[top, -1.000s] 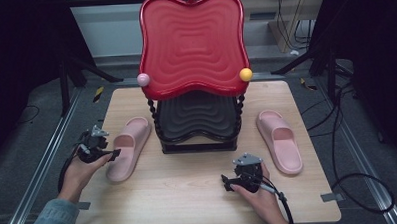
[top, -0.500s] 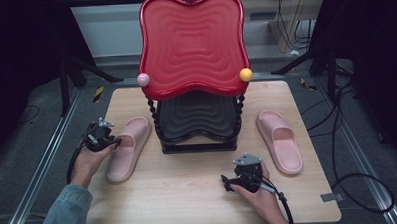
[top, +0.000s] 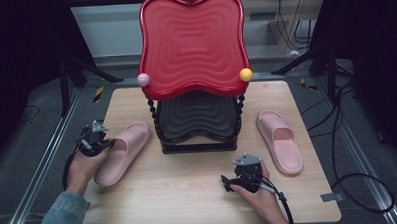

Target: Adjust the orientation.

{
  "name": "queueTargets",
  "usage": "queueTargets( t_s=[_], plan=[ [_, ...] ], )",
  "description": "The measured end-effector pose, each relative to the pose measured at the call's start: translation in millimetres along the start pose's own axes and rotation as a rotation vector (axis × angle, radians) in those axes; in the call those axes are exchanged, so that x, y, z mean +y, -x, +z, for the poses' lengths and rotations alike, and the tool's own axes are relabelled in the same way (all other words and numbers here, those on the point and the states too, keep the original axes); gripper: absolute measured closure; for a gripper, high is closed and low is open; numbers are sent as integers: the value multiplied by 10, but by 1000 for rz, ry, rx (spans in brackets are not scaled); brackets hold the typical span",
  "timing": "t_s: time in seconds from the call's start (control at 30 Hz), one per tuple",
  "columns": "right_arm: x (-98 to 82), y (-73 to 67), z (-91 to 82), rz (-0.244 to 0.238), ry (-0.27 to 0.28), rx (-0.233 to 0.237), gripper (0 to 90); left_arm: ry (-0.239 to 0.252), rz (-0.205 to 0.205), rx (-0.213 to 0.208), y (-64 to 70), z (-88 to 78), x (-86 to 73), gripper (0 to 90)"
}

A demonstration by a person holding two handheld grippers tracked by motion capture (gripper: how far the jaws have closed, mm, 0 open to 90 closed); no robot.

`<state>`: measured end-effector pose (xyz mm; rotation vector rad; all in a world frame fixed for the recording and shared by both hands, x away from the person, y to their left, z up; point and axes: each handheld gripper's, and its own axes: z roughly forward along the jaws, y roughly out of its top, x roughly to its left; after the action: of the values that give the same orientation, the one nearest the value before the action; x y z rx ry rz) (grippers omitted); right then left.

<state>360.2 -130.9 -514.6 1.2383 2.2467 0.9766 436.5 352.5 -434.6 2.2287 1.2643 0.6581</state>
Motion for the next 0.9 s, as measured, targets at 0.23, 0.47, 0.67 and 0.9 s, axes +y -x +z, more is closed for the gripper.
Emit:
queueTargets(
  t_s=[0.23, 0.47, 0.67, 0.9],
  plan=[
    [-1, -2, -2, 0, 0, 1, 53, 31, 97, -75, 432, -459, -270, 836],
    [-3, -4, -4, 0, -2, 0, 53, 31, 180, -179, 1035, -372, -251, 838],
    [-8, -6, -9, -2, -1, 6, 53, 25, 203, -204, 1313, -183, -79, 837],
    [-10, -3, -10, -7, -1, 9, 52, 18, 196, -190, 1454, -40, 6, 827]
  ],
)
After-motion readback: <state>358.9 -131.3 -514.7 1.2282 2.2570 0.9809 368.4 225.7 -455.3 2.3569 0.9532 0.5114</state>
